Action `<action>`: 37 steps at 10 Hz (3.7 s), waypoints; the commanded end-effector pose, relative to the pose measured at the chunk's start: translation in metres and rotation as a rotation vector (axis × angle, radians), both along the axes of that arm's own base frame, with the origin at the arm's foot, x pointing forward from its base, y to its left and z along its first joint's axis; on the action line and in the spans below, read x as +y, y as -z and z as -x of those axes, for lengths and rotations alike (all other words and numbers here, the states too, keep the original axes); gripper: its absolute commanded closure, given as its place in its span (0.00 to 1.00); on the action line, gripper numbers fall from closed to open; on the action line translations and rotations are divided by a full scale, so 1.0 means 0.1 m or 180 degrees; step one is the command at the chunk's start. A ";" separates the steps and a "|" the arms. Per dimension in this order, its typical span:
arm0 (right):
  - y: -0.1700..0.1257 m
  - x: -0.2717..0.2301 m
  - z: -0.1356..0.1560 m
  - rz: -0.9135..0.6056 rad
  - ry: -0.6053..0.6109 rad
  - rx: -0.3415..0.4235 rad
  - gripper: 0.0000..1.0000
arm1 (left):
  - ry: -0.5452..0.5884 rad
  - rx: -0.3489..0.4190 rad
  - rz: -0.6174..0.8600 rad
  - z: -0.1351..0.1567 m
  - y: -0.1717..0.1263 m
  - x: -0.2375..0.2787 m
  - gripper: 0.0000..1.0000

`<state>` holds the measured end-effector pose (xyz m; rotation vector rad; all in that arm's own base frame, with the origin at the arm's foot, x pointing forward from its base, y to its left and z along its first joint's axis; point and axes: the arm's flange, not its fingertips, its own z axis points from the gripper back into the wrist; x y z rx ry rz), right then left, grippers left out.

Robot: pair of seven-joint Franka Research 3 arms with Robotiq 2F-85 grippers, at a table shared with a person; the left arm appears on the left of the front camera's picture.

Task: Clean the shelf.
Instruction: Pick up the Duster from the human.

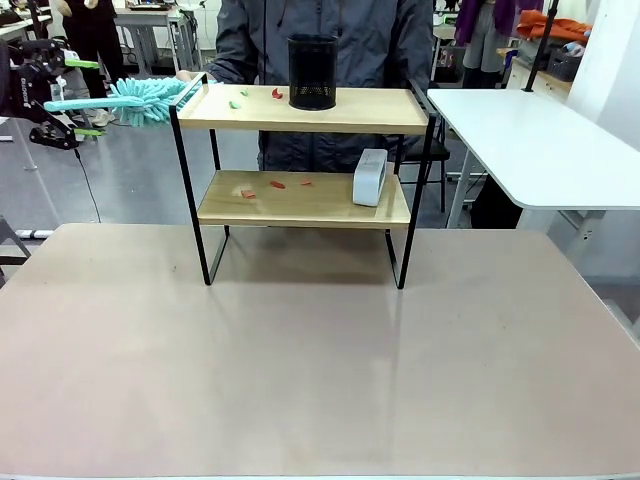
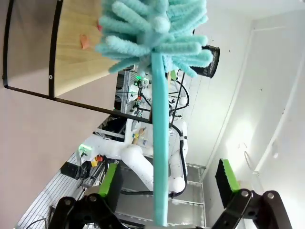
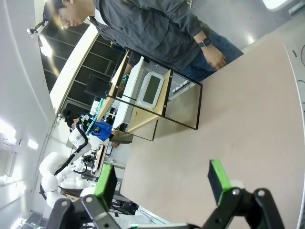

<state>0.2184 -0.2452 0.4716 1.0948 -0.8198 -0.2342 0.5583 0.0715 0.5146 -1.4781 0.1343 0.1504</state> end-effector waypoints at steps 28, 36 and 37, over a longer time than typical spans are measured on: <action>-0.02 0.00 -0.03 0.0006 -0.0002 -0.0118 0.00 | -0.0036 -0.2324 -0.1317 2.25 -0.14 1.30 1.00; -0.02 0.00 -0.03 0.0006 -0.0002 -0.0118 0.00 | 0.0180 -0.2301 -0.1556 2.26 0.19 1.29 1.00; -0.02 0.00 -0.03 0.0006 -0.0002 -0.0118 0.00 | 0.0180 -0.2301 -0.1556 2.26 0.19 1.29 1.00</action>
